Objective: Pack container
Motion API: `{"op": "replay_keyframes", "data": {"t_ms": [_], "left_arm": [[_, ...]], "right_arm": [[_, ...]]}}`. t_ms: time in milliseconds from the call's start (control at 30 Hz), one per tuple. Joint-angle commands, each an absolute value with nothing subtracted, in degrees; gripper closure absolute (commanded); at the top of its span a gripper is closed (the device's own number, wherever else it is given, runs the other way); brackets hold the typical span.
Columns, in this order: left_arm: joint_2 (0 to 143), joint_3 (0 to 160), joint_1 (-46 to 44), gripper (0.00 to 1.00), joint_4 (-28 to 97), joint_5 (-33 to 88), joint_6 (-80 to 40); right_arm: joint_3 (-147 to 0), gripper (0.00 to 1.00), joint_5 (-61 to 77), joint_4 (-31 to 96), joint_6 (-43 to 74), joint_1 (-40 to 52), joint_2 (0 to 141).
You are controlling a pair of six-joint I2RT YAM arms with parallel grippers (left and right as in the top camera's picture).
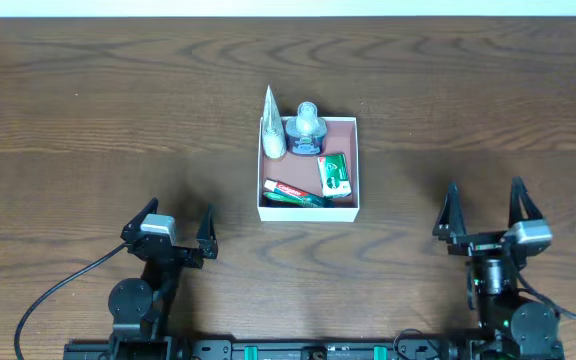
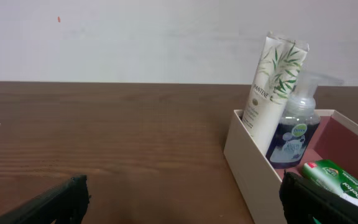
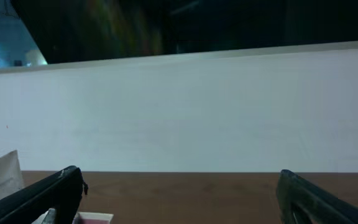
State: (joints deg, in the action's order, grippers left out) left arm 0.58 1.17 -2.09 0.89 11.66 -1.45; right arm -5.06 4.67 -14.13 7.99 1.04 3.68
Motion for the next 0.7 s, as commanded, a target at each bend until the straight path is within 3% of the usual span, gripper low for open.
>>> {"op": "replay_keyframes", "data": {"t_ms": [0, 300, 667], "left_arm": [[0.23, 0.23, -2.33, 0.02, 2.94, 12.62, -1.28], [0.23, 0.23, -2.33, 0.02, 2.94, 12.62, -1.28], [0.23, 0.23, -2.33, 0.02, 2.94, 12.62, -1.28]], "right_arm": [[-2.81, 0.01, 6.20, -14.55, 6.79, 1.56, 0.23], [-0.60, 0.01, 7.97, -14.35, 6.76, 1.56, 0.27], [-0.27, 0.01, 10.17, -3.99, 1.83, 1.56, 0.27]]}}
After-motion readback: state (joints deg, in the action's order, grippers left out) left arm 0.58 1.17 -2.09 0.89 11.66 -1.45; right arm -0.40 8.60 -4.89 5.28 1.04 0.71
